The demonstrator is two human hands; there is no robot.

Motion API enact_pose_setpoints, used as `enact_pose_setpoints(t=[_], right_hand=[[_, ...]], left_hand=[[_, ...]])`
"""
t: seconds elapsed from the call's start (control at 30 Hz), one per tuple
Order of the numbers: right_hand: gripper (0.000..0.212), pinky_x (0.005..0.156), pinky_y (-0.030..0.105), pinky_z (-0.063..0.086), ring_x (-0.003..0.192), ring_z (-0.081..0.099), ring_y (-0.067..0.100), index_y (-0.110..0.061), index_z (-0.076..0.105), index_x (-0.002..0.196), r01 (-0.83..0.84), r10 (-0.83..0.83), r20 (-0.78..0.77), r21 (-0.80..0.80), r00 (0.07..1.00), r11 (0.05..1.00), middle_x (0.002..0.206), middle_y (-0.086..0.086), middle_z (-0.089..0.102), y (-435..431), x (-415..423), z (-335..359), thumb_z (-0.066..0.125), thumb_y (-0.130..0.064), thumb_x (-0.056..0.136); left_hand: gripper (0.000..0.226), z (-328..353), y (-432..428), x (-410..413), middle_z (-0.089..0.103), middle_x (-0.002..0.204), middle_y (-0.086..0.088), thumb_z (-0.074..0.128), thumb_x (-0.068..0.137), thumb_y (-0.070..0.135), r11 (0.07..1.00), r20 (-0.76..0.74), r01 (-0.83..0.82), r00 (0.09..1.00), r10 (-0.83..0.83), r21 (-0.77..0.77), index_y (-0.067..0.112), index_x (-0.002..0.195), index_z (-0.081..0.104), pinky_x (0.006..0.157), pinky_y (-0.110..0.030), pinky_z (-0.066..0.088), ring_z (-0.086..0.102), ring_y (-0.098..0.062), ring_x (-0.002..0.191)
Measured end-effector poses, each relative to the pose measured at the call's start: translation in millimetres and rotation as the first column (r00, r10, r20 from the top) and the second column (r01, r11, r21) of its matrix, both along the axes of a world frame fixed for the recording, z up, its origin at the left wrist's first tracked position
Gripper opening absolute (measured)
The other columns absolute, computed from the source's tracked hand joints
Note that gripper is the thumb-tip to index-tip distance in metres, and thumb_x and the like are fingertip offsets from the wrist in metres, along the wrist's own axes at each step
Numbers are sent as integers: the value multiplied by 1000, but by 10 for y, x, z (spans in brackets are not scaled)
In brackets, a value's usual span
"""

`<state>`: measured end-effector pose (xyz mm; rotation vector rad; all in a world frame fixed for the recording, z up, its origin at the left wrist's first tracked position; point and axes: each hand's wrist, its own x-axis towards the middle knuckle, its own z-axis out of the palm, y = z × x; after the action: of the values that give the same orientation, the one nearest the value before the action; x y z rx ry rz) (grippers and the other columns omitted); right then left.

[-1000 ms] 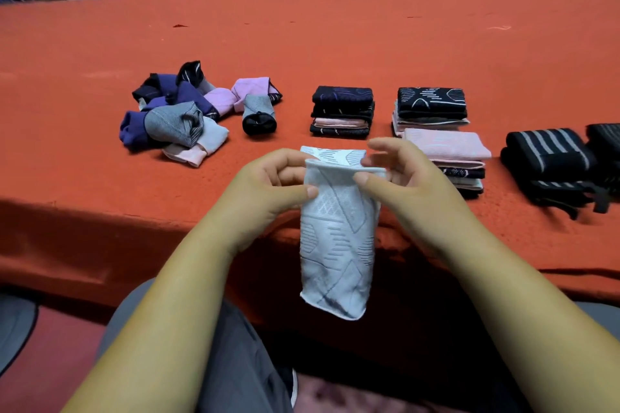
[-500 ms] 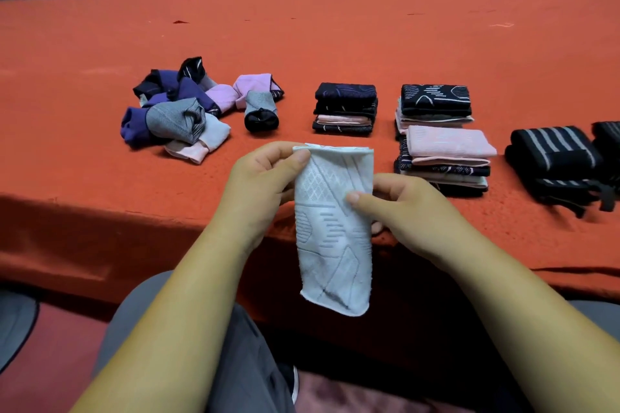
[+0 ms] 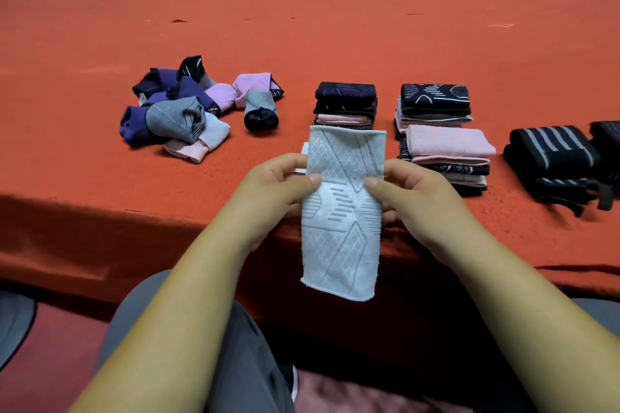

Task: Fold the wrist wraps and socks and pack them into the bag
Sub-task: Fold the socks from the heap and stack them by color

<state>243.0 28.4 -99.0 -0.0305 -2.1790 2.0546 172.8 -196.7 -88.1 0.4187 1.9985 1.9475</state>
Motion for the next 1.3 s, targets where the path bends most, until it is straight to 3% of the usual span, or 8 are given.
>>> enact_pose_setpoints(t=[0.23, 0.4, 0.53, 0.67, 0.83, 0.97, 1.07, 1.3], right_hand=[[34, 97, 43, 57, 105, 75, 27, -18, 82, 112, -40, 41, 5, -102, 999, 994, 112, 10, 80, 45, -34, -34, 58, 2, 99], [41, 67, 26, 57, 74, 70, 20, -7, 77, 83, -60, 70, 36, -236, 997, 970, 84, 12, 75, 46, -26, 9, 40, 6, 91], [15, 76, 33, 52, 86, 62, 21, -12, 75, 85, -68, 69, -1, -181, 998, 981, 93, 9, 70, 71, -43, -40, 62, -19, 87], [7, 80, 34, 44, 83, 57, 15, -12, 73, 89, 8, -4, -77, 43, 997, 999, 87, 1, 67, 50, -23, -91, 76, -7, 91], [42, 90, 45, 56, 100, 72, 24, -25, 61, 121, -73, 67, -53, -117, 996, 990, 111, 12, 75, 1, -35, -102, 74, 3, 92], [40, 101, 64, 56, 110, 75, 37, -27, 68, 130, -70, 73, 67, -46, 995, 996, 118, 12, 79, 18, -80, -155, 78, -36, 92], [20, 79, 48, 56, 91, 74, 17, -29, 80, 117, -73, 67, 60, 104, 996, 992, 108, 1, 81, 17, -49, -120, 72, -38, 101], [21, 80, 32, 52, 97, 75, 12, -24, 77, 122, -82, 81, 30, 46, 996, 996, 113, -1, 81, 6, -19, -117, 69, -22, 103]], left_hand=[[28, 16, 62, 2, 73, 104, -12, 57, 102, 0, 991, 200, 44, 977, -68, 123, 18, 119, 69, 77, -35, 64, 70, -23, 87], [29, 47, 65, 28, 73, 92, -13, 47, 98, -9, 979, 225, 51, 970, -96, 196, 13, 99, 65, 67, -33, 64, 71, -21, 73], [22, 38, 62, -6, 75, 99, -19, 45, 105, 6, 979, 238, -27, 971, -23, 202, 10, 113, 65, 81, -41, 65, 74, -35, 87], [41, 8, 42, 22, 75, 123, -22, 67, 102, 27, 999, 189, 37, 981, -40, 15, -1, 133, 64, 105, -49, 56, 71, -43, 118], [20, -17, 6, 26, 78, 116, -15, 72, 98, 12, 997, 86, 68, 994, -66, -29, 10, 118, 71, 85, -41, 61, 76, -33, 106], [23, 37, 17, 47, 79, 102, -8, 69, 99, 6, 997, 22, 54, 998, -55, 60, 7, 122, 68, 67, -28, 59, 75, -16, 84], [23, 55, 3, 57, 76, 90, -4, 67, 101, 5, 999, -37, 21, 999, -20, 31, 6, 123, 65, 58, -26, 56, 72, -11, 70], [24, 29, -54, 14, 76, 90, -6, 71, 99, 4, 997, -85, 41, 995, -46, -67, 11, 120, 65, 56, -30, 58, 73, -18, 76]])
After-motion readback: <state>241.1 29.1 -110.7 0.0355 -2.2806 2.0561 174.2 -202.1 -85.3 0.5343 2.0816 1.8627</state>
